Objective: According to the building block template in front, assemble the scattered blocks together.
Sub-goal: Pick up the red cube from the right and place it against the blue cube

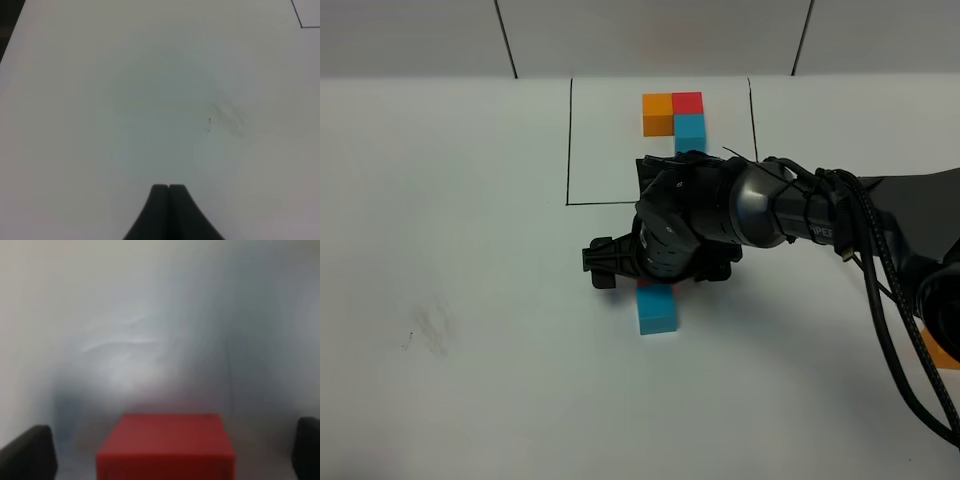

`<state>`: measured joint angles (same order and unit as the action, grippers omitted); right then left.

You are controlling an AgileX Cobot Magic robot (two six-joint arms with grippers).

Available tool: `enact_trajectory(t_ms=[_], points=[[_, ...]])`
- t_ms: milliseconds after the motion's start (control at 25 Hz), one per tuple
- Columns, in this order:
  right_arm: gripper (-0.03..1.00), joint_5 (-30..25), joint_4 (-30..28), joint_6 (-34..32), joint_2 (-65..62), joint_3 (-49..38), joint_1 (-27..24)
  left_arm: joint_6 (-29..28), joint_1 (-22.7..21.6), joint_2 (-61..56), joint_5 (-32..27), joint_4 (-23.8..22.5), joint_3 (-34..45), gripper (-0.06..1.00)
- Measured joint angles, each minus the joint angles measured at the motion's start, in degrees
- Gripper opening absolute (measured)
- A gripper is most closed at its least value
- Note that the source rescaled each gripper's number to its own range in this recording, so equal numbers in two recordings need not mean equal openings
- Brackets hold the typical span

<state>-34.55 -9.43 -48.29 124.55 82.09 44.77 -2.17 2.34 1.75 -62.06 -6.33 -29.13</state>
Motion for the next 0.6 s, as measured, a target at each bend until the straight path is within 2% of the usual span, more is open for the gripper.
enact_trajectory(t_ms=[440, 600], points=[[0.55, -0.3, 1.7, 0.0, 0.0, 0.2, 0.0, 0.0, 0.0, 0.0, 0.0, 0.0, 0.0, 0.0], [0.44, 2.7, 1.5, 0.0, 0.1, 0.2, 0.0, 0.0, 0.0, 0.0, 0.0, 0.0, 0.0, 0.0]])
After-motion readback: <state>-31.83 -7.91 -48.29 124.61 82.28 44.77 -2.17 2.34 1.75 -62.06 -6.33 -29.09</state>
